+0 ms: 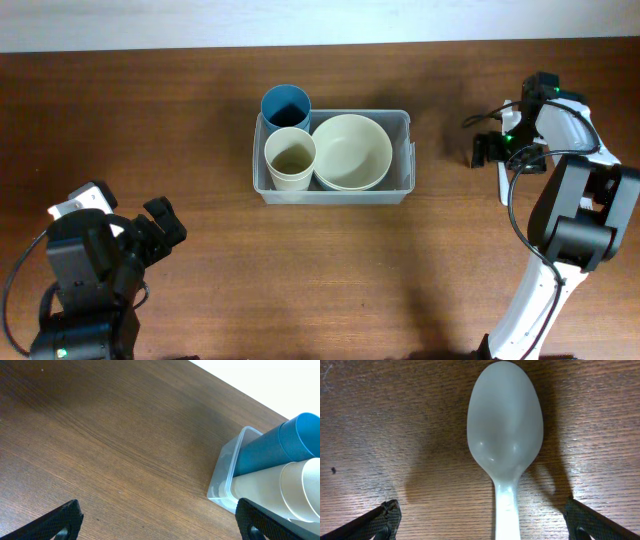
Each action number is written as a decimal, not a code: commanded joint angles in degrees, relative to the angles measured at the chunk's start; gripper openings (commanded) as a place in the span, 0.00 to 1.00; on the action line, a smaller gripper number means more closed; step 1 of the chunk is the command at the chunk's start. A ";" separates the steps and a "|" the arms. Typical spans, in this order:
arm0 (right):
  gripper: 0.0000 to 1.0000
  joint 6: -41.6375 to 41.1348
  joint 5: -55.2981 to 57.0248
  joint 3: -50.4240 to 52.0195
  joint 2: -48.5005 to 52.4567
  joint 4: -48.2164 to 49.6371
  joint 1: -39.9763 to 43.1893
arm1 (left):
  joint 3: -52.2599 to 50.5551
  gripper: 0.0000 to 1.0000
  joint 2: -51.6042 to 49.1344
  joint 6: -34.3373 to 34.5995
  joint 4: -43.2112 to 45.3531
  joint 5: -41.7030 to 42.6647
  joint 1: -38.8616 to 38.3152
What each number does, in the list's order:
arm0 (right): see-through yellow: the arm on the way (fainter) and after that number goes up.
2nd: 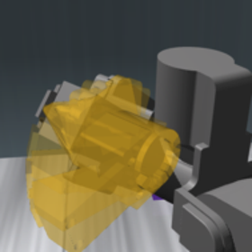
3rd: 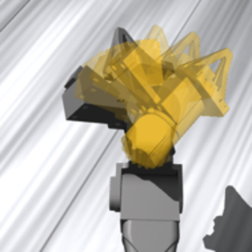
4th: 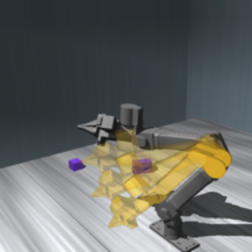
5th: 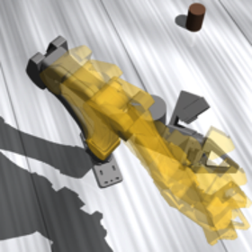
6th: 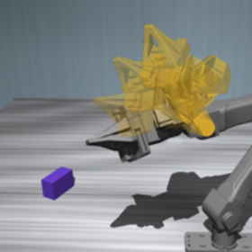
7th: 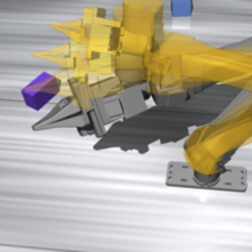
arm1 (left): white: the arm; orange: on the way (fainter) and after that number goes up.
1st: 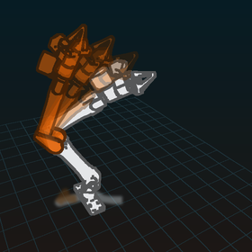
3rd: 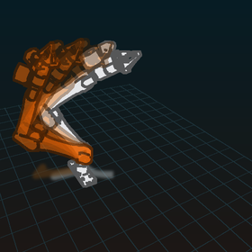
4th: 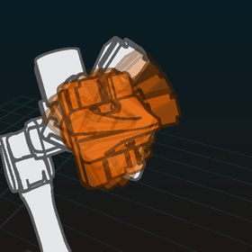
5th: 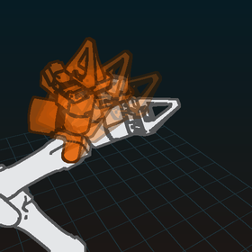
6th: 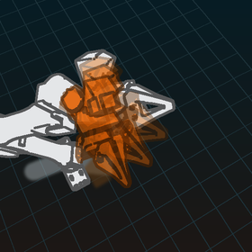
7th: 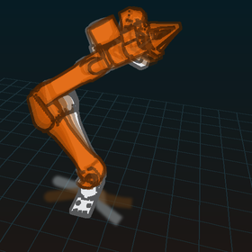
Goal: Pack container
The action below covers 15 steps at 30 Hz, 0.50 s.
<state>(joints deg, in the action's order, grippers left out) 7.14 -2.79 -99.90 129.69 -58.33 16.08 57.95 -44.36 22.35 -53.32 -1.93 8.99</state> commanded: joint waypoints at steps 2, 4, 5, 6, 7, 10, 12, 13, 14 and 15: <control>0.74 -0.81 0.50 1.99 1.20 0.13 0.07 | -0.39 1.00 0.17 0.57 0.11 0.24 0.17; 0.63 -0.81 0.50 1.99 1.20 0.09 0.07 | -0.39 1.00 0.17 0.57 0.11 0.24 0.17; 0.57 -0.81 0.50 1.99 1.20 0.07 0.07 | -0.39 1.00 0.17 0.57 0.11 0.22 0.17; 0.52 -0.81 0.48 1.99 1.20 0.00 0.07 | -0.39 0.99 0.17 0.57 0.11 0.24 0.17; 0.48 -0.83 0.48 1.99 1.20 -0.07 0.07 | -0.39 1.00 0.17 0.57 0.11 0.24 0.17; 0.34 -0.85 0.50 1.99 1.20 -0.13 0.07 | -0.39 1.00 0.17 0.57 0.11 0.24 0.17; 0.22 -1.44 0.61 1.97 1.20 -0.13 0.07 | -0.39 1.00 0.17 0.57 0.11 0.22 0.17; 0.17 -1.95 0.98 1.97 1.20 -0.11 0.07 | -0.39 0.99 0.17 0.57 0.11 0.24 0.17; 0.11 -2.10 1.16 1.97 1.20 -0.11 0.07 | -0.39 0.99 0.17 0.57 0.11 0.22 0.17; 0.08 -2.12 1.16 1.97 1.20 -0.11 0.07 | -0.39 1.00 0.17 0.57 0.11 0.24 0.17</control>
<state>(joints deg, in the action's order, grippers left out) 6.07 0.80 -99.46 129.69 -58.19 16.78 57.95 -44.36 22.35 -53.30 -1.93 8.99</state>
